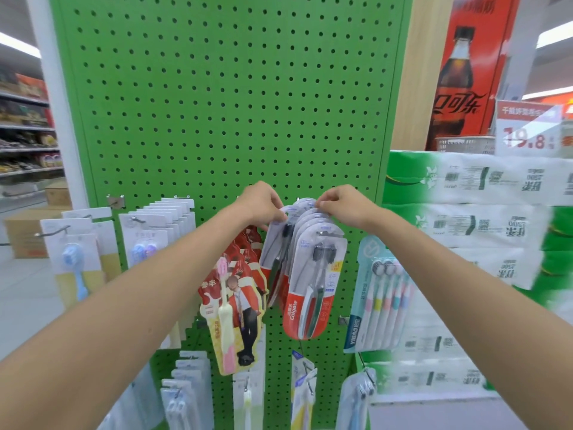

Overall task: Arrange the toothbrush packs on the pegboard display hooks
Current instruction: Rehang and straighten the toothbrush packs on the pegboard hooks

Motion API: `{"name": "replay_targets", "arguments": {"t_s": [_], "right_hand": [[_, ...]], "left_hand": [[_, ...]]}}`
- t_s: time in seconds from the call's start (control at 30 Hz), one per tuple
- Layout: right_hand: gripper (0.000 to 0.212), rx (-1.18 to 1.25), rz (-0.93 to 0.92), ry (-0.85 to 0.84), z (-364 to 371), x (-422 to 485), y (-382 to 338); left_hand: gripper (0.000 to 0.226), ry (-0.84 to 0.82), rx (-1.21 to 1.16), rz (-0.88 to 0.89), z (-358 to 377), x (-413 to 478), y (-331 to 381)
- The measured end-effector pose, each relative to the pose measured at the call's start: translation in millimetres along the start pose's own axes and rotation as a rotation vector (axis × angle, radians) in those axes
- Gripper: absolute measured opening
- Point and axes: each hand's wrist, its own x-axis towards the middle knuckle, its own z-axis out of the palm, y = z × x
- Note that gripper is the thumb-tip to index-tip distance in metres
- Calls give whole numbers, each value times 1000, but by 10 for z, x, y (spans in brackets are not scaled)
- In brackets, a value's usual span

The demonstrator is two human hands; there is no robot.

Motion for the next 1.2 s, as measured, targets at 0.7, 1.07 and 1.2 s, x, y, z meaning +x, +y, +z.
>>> {"name": "replay_targets", "arguments": {"t_s": [0.7, 1.07, 1.2], "right_hand": [[18, -67, -313, 513, 489, -752, -246], [38, 397, -139, 371, 1379, -1529, -188], [23, 593, 1, 296, 1734, -1797, -58]], "left_hand": [[17, 286, 61, -87, 142, -760, -56], [9, 273, -258, 28, 457, -1647, -422], [9, 157, -476, 33, 798, -1953, -720]]}}
